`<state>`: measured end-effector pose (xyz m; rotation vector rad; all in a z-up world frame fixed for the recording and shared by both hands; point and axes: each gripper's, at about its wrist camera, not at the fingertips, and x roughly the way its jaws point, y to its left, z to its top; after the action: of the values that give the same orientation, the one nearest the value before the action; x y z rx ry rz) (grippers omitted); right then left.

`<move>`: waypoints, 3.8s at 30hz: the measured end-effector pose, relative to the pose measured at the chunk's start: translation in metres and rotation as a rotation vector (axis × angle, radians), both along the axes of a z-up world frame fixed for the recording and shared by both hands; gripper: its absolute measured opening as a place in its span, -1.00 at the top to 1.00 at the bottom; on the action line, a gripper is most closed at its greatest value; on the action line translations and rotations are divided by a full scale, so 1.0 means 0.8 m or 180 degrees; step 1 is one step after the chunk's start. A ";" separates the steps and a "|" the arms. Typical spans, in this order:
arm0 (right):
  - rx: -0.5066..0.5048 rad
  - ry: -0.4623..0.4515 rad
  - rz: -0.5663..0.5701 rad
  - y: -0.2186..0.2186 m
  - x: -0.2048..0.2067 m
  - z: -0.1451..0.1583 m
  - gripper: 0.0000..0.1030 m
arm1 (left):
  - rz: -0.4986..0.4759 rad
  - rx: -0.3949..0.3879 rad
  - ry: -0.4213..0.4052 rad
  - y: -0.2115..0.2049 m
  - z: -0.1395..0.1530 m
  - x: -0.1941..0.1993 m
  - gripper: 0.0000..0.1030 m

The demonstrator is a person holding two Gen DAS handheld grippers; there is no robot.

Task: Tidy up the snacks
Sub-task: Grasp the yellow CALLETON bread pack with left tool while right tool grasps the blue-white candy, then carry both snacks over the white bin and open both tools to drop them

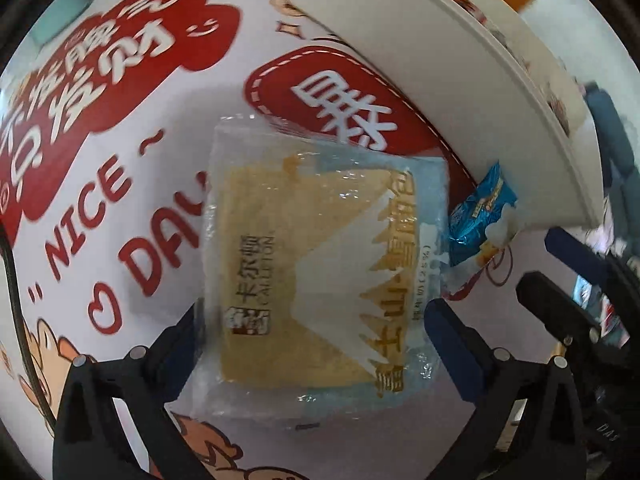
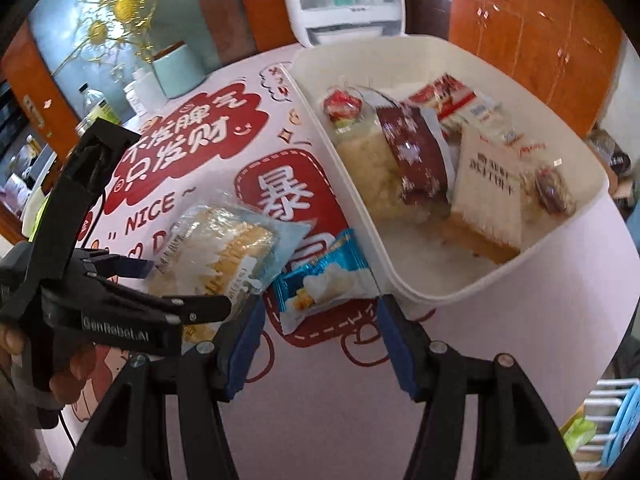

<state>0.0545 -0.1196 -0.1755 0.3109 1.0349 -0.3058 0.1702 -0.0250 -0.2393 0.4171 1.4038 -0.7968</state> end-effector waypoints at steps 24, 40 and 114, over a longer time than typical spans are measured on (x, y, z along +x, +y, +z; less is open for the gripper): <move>0.0511 0.0185 -0.0436 0.006 0.057 -0.051 0.38 | 0.0471 -0.0141 -0.0283 0.082 0.049 -0.027 -0.03; 0.0129 -0.0171 0.0383 0.061 0.054 0.031 0.40 | 0.1099 -0.0386 -0.0702 0.137 0.144 -0.054 0.04; -0.0574 -0.1081 0.0583 -0.246 0.063 0.195 -0.22 | 0.1649 -0.0162 -0.2099 -0.203 0.261 -0.043 -0.90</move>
<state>0.1052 -0.3165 -0.0192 0.0984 0.6893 -0.1713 0.1356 -0.1878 -0.0301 0.2249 0.8090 -0.2274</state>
